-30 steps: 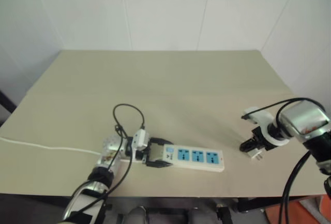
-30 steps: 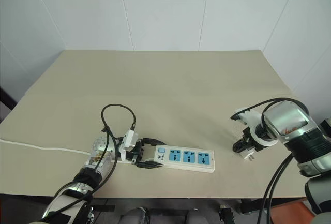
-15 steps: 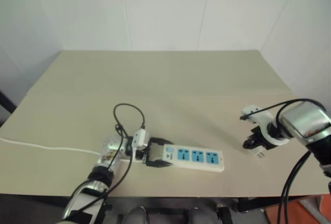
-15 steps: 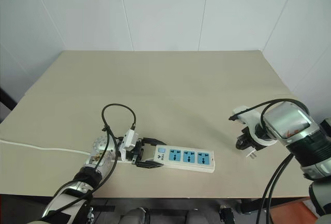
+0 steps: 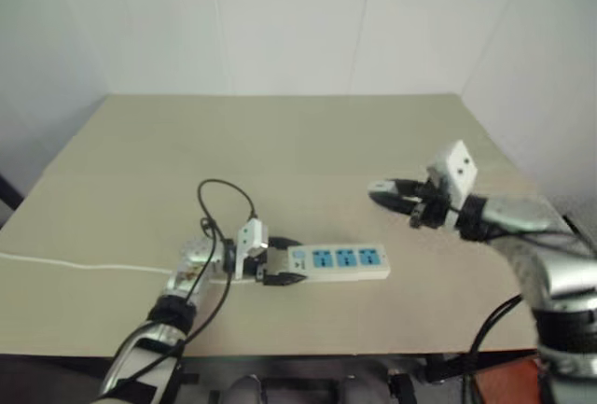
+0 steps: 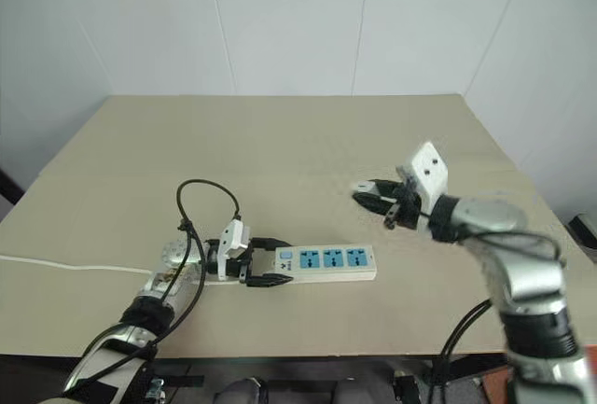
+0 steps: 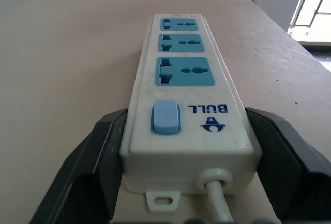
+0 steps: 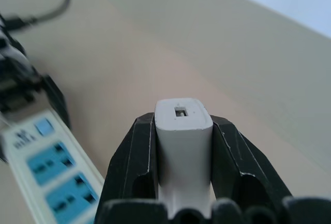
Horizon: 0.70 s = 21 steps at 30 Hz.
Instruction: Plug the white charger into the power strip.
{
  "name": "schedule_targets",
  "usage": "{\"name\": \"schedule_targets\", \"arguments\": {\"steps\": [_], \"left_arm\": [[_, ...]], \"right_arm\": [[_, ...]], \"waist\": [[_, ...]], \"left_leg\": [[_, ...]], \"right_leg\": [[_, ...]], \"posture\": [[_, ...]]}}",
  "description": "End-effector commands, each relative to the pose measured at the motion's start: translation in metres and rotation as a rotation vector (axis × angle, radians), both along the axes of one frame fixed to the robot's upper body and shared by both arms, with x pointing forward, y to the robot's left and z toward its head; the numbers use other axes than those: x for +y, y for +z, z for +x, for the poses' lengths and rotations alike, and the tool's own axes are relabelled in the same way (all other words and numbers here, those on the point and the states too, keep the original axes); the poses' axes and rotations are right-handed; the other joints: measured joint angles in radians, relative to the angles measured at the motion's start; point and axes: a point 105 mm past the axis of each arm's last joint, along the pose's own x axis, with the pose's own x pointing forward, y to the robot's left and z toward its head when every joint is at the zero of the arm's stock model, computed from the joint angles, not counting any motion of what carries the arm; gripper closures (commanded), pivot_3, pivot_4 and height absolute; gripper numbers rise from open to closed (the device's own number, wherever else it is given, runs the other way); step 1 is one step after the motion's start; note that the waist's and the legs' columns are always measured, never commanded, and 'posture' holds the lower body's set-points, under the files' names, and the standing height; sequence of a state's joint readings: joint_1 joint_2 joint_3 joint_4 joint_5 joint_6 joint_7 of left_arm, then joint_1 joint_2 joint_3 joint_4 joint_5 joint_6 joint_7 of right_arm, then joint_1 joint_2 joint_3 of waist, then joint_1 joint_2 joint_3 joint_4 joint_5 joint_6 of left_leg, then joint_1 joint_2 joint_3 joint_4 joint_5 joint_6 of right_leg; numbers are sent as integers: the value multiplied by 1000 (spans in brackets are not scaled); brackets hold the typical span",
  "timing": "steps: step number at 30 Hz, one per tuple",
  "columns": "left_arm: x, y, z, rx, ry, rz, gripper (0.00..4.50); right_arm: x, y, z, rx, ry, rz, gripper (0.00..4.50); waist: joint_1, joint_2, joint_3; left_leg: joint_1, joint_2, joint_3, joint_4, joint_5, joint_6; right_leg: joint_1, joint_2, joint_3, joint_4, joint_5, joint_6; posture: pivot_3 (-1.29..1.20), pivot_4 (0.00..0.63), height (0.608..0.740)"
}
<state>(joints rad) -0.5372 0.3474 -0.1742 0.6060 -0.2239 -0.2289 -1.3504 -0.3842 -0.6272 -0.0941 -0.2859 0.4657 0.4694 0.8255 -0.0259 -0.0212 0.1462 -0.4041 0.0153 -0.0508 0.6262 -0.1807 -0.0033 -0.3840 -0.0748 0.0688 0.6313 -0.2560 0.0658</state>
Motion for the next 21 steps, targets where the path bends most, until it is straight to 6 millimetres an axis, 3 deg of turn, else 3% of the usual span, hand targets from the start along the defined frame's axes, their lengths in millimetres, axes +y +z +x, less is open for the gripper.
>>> {"name": "schedule_targets", "arguments": {"steps": [1,7,14,21], "left_arm": [[11,-15,-2,35,34,92,1263],[12,-19,-5,39,12,102,1263],[13,-18,-6,36,7,96,1263],[16,-19,-7,34,12,103,1263]], "right_arm": [[11,10,-9,-148,103,68,3407],[27,-6,-3,-42,343,247,3407],[48,-29,14,58,542,287,3407],[70,-52,21,99,588,346,3407]], "waist": [[-5,0,0],[-14,0,0],[-18,0,0],[-18,1,0]], "left_leg": [[1,1,0,0,0,0],[3,1,0,0,0,0],[6,1,-1,-1,0,0],[6,1,-1,-1,0,0]], "right_leg": [[1,1,0,0,0,0],[3,2,0,-1,4,-6],[5,2,0,-1,4,-7],[5,2,0,0,4,-7]], "posture": [[0,150,740],[0,150,740],[0,150,740],[0,150,740]]}}
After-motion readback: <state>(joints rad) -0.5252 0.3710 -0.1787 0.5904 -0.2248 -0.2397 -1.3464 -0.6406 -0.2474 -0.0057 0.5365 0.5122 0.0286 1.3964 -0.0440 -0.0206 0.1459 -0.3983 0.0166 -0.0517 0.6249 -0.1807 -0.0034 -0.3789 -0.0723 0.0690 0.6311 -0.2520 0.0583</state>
